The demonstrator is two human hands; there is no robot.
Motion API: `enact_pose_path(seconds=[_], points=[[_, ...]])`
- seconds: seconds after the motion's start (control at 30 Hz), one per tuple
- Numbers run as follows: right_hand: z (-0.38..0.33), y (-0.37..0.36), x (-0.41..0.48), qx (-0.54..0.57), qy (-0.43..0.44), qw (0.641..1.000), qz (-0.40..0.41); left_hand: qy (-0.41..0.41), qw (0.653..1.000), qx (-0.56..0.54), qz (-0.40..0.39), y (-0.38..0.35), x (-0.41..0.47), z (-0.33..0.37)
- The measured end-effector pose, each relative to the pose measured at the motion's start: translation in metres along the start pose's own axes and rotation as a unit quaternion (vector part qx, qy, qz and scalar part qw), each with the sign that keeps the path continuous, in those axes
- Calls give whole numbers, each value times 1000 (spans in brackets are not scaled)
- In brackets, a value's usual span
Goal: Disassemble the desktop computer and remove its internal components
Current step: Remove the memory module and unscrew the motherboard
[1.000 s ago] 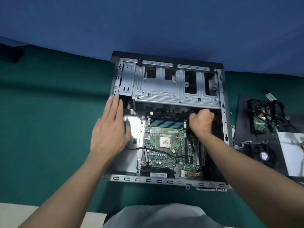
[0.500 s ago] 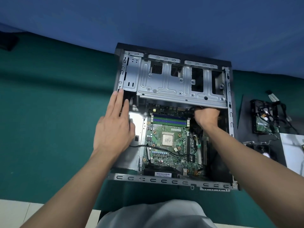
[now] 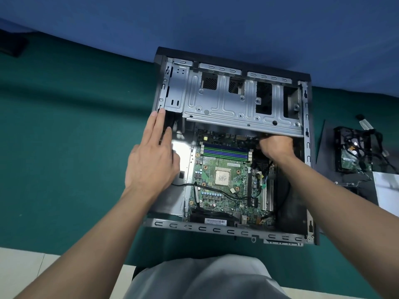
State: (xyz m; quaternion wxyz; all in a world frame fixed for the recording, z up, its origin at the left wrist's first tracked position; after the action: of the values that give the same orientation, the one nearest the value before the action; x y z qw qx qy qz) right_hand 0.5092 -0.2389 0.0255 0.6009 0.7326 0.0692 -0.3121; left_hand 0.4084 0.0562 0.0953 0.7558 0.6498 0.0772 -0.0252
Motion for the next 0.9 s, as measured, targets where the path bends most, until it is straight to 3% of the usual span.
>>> enact_pose_path(seconds=[0.33,0.6,0.9], points=[[-10,-6,3,-193,80,977,-49,0,1000,-6,14,0,0,0],[-17,-7,8,-173,100,977,-73,-3,1000,-9,23,2,0,-1],[-18,-9,13,-163,106,980,-43,-3,999,-13,31,3,0,-1]])
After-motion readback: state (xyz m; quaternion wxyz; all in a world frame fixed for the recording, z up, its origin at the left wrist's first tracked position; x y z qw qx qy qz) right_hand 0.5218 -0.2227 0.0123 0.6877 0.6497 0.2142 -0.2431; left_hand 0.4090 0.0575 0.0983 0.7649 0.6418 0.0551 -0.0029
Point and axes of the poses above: each hand's wrist, its own x-axis towards the middle knuckle, its own y-axis out of the back of the hand, z = x × y, the point moved 9 cm from there along x, towards the middle knuckle, and after that the axes turned 2 degrees about -y, right-handed, at the moved point
